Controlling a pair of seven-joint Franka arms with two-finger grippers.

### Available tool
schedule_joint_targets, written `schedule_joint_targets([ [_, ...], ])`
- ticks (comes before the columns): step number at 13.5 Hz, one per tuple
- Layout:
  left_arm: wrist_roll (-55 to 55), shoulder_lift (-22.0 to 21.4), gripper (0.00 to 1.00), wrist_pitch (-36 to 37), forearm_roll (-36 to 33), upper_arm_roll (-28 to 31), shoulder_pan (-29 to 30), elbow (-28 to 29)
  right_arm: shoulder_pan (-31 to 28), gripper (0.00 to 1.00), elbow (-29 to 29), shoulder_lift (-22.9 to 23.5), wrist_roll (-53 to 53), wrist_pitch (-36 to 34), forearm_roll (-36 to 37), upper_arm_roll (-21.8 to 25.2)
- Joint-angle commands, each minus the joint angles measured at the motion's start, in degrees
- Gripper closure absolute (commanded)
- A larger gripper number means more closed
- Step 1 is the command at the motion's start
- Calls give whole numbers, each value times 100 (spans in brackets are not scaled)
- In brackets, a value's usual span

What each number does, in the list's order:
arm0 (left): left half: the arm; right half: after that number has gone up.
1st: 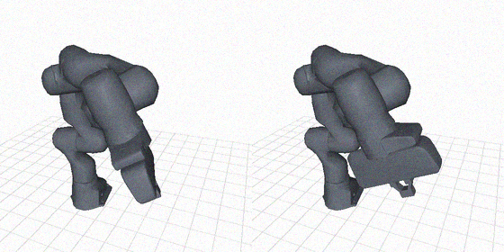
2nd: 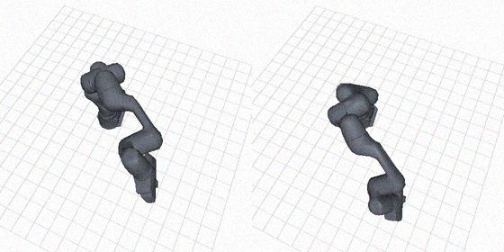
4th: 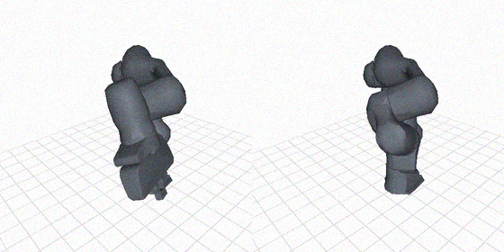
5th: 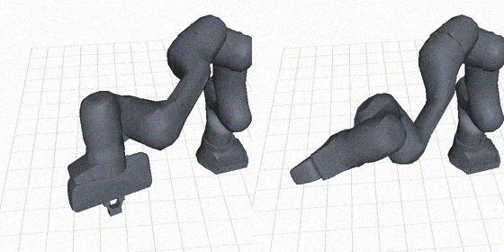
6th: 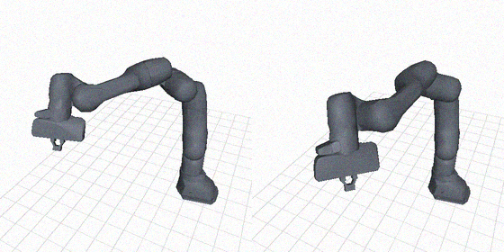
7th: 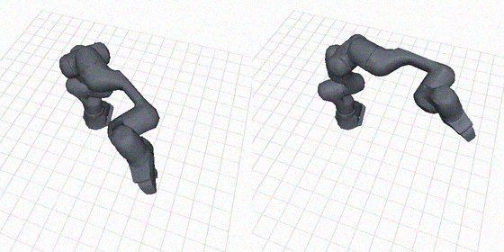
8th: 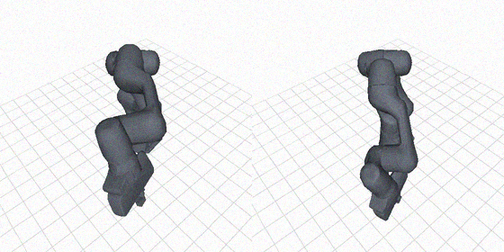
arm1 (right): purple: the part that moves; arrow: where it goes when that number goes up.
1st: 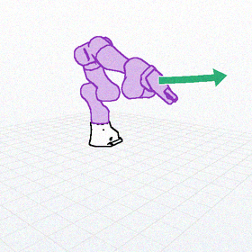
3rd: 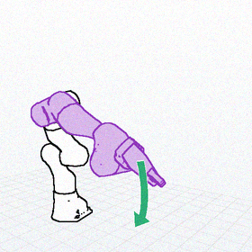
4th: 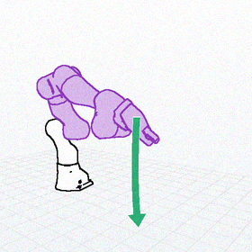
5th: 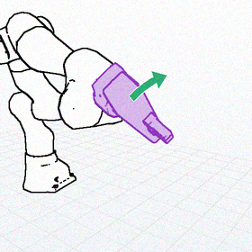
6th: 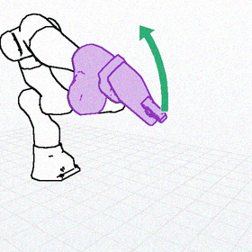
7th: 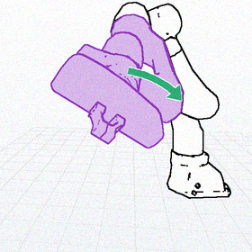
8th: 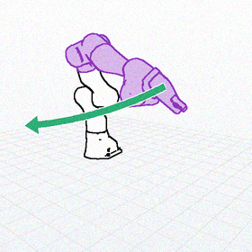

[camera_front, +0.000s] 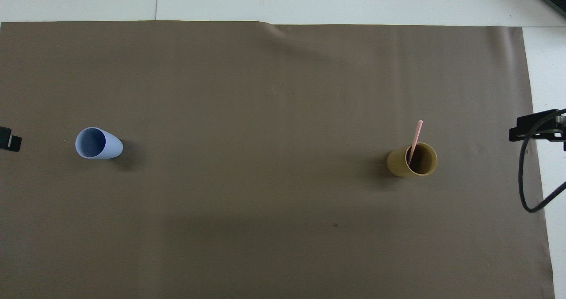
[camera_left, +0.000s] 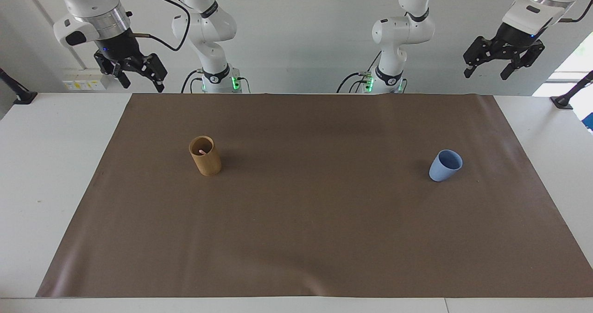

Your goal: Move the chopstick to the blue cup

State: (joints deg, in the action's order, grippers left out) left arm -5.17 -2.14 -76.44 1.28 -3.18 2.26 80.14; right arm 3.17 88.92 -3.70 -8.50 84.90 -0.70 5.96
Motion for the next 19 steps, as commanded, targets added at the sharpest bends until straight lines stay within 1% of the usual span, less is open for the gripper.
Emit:
schedule_joint_targets([
  [1,-54,-190,0,155,22,10,12,211,-106,0,29,-61,138,-43,-9,-69],
  [19,-116,-191,0,-195,39,28,56,247,-106,0,29,-61,138,-43,-9,-69],
])
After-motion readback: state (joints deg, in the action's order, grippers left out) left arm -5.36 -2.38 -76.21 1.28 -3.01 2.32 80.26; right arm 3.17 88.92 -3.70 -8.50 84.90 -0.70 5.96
